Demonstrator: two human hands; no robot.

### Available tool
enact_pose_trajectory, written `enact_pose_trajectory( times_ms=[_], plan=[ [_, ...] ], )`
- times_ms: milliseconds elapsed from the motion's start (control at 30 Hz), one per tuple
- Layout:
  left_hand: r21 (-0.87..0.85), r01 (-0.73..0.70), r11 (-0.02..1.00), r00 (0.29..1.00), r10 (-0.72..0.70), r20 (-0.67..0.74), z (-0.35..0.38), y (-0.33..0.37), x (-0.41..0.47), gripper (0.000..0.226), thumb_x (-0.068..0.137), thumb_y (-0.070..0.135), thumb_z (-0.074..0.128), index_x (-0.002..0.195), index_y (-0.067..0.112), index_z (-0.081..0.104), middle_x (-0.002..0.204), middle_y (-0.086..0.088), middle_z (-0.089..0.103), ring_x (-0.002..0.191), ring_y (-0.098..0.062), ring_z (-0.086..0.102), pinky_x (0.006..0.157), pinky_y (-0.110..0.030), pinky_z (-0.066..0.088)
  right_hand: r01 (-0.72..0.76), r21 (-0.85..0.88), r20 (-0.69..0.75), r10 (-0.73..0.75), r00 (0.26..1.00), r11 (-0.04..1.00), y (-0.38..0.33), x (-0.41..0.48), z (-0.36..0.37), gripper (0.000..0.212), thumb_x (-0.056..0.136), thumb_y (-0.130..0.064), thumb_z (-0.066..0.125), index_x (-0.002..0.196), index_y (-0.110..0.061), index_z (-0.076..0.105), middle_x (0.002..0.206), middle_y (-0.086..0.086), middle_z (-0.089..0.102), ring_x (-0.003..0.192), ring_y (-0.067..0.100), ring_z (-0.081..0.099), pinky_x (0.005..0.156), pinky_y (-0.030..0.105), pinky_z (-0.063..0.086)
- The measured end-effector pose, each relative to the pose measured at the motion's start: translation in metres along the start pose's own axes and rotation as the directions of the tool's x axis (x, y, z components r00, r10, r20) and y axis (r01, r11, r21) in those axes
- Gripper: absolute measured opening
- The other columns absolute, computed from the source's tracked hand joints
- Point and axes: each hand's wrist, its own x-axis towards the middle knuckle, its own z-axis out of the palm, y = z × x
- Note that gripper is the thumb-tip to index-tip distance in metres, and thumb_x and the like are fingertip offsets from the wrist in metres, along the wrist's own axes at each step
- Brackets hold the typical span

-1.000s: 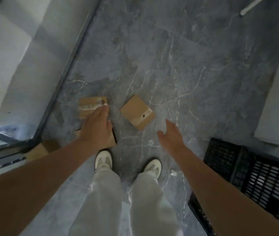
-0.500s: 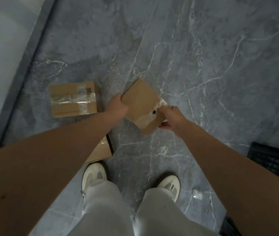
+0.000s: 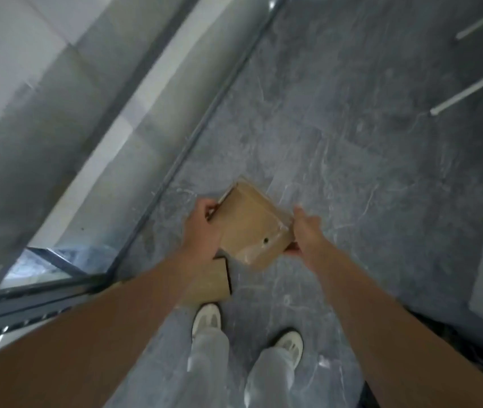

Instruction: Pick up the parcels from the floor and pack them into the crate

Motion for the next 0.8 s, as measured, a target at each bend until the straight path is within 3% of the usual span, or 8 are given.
enact_pose_trajectory(
  times_ms=[100, 167, 233, 333, 433, 533, 633, 800],
  plan=[
    [-0.063, -0.141, 0.988, 0.989, 0.138, -0.048, -0.058, 0.07, -0.047, 0.057, 0.072, -0.023, 0.049, 0.087, 0.032, 0.056, 0.098, -0.001, 0.062, 0.096, -0.021, 0.06, 0.07, -0.015, 0.044, -0.007, 0.06, 0.004, 0.007, 1.0, 0.998, -0.051, -0.078, -0.014, 0.054, 0.097, -0.046, 0.051, 0.126, 0.0, 0.053, 0.117, 0.021, 0.063, 0.099, 0.039, 0.066, 0.074, 0.059, 0.057],
    [-0.119, -0.176, 0.977, 0.982, 0.167, -0.084, -0.095, 0.116, -0.089, 0.054, 0.075, -0.022, 0.053, 0.082, 0.031, 0.056, 0.095, 0.004, 0.064, 0.093, -0.017, 0.061, 0.065, -0.005, 0.043, 0.038, 0.03, 0.046, -0.039, 0.998, 0.999, -0.081, -0.127, -0.025, 0.052, 0.089, -0.042, 0.063, 0.117, 0.001, 0.062, 0.113, 0.023, 0.066, 0.098, 0.039, 0.066, 0.08, 0.062, 0.055],
    [-0.187, -0.212, 0.959, 0.971, 0.186, -0.148, -0.129, 0.148, -0.139, 0.039, 0.083, -0.015, 0.052, 0.087, 0.023, 0.06, 0.095, 0.003, 0.066, 0.09, -0.015, 0.062, 0.067, -0.009, 0.046, 0.107, -0.003, 0.095, -0.106, 0.99, 0.994, -0.102, -0.176, -0.034, 0.045, 0.083, -0.045, 0.069, 0.099, -0.003, 0.068, 0.105, 0.021, 0.068, 0.096, 0.036, 0.067, 0.081, 0.052, 0.057],
    [-0.241, -0.339, 0.909, 0.914, 0.258, -0.312, -0.171, 0.184, -0.207, 0.028, 0.096, -0.001, 0.047, 0.1, 0.02, 0.064, 0.097, 0.006, 0.069, 0.094, -0.004, 0.064, 0.076, -0.012, 0.049, 0.253, -0.009, 0.227, -0.244, 0.943, 0.968, -0.131, -0.262, -0.045, 0.027, 0.088, -0.039, 0.067, 0.077, -0.014, 0.067, 0.082, 0.011, 0.069, 0.076, 0.025, 0.067, 0.068, 0.032, 0.055],
    [-0.337, -0.393, 0.855, 0.872, 0.231, -0.431, -0.198, 0.201, -0.262, 0.024, 0.102, 0.02, 0.043, 0.111, 0.022, 0.065, 0.105, 0.008, 0.07, 0.097, 0.002, 0.064, 0.083, -0.016, 0.048, 0.386, -0.008, 0.375, -0.355, 0.856, 0.922, -0.154, -0.334, -0.053, 0.021, 0.091, -0.028, 0.066, 0.079, -0.011, 0.069, 0.079, 0.011, 0.069, 0.07, 0.022, 0.064, 0.08, 0.041, 0.059],
    [-0.275, -0.438, 0.856, 0.811, 0.244, -0.531, -0.224, 0.214, -0.315, 0.03, 0.098, 0.041, 0.047, 0.119, 0.029, 0.064, 0.112, 0.011, 0.068, 0.105, -0.001, 0.061, 0.09, -0.023, 0.048, 0.538, -0.002, 0.483, -0.47, 0.739, 0.843, -0.172, -0.401, -0.052, 0.016, 0.093, -0.026, 0.063, 0.098, -0.011, 0.065, 0.083, 0.007, 0.067, 0.069, 0.019, 0.064, 0.062, 0.032, 0.056],
    [-0.289, -0.504, 0.814, 0.745, 0.241, -0.622, -0.252, 0.222, -0.372, 0.024, 0.095, 0.036, 0.051, 0.114, 0.03, 0.064, 0.106, 0.017, 0.069, 0.101, 0.003, 0.063, 0.077, -0.009, 0.05, 0.578, -0.029, 0.597, -0.45, 0.664, 0.815, -0.181, -0.467, -0.041, 0.034, 0.089, -0.04, 0.063, 0.11, -0.015, 0.054, 0.095, 0.008, 0.063, 0.082, 0.023, 0.063, 0.052, 0.031, 0.053],
    [-0.387, -0.538, 0.749, 0.697, 0.137, -0.704, -0.31, 0.205, -0.459, 0.024, 0.091, 0.032, 0.059, 0.112, 0.027, 0.069, 0.111, 0.008, 0.071, 0.106, -0.014, 0.067, 0.091, -0.034, 0.054, 0.678, -0.073, 0.744, -0.413, 0.525, 0.732, -0.179, -0.561, -0.002, 0.051, 0.087, -0.056, 0.06, 0.114, -0.014, 0.049, 0.104, 0.009, 0.059, 0.091, 0.025, 0.06, 0.056, 0.043, 0.056]
  ],
)
